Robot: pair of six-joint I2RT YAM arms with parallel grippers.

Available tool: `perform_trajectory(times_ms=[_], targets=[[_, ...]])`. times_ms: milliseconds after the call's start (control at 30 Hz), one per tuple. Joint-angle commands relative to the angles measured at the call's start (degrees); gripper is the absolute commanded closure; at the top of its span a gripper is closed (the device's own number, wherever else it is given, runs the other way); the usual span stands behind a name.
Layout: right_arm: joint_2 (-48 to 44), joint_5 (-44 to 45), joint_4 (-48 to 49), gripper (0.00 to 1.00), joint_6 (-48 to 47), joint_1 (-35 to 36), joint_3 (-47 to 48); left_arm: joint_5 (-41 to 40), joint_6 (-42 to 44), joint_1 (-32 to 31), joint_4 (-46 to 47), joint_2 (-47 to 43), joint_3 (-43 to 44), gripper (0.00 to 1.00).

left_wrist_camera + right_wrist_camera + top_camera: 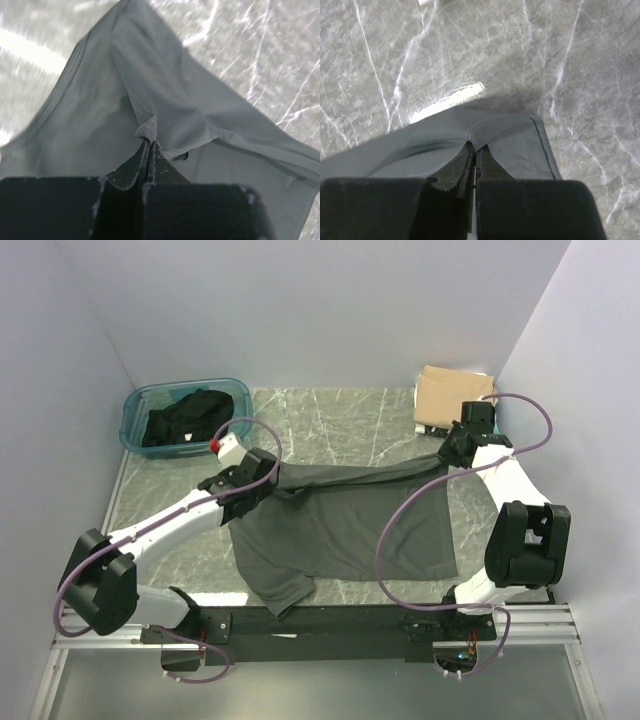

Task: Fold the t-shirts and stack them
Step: Fold the tshirt

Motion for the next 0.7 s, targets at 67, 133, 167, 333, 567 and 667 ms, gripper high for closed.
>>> perform_trajectory(times_ms=[67,133,167,333,567,667], targets=[[-2.37,0.43,0.49,1.0,-1.25,-0.39,-0.56,-4.3,-10.29,-3.56,-6.89,-3.9,-2.8,0.99],[-2.55,0.52,0.49,1.0,-1.33,-0.39,-1.08,-4.39,-11.62,-4.87,-7.25,-4.61,-3.77,0.99],[-2.55,0.69,0.58,1.0,-1.16,-0.39,-1.17,-4.21,-12.05,-5.23,-7.42,-4.78,-4.82,0.99],[-4.3,0.96,0.66,1.0,-0.9,-0.39,-3.63,-3.51,-13.37,-6.2,-7.16,-4.79,-7.37,0.99],[-10.98,8.16,-1.97,0.82,2.61,-0.39,-13.63,-2.11,-13.03,-6.2,-8.83,-4.52,-9.39,0.99],[-15.81,11.59,-3.38,0.57,4.63,-0.39,-17.95,-0.87,-12.32,-6.2,-9.0,-5.92,-10.71,0.93]])
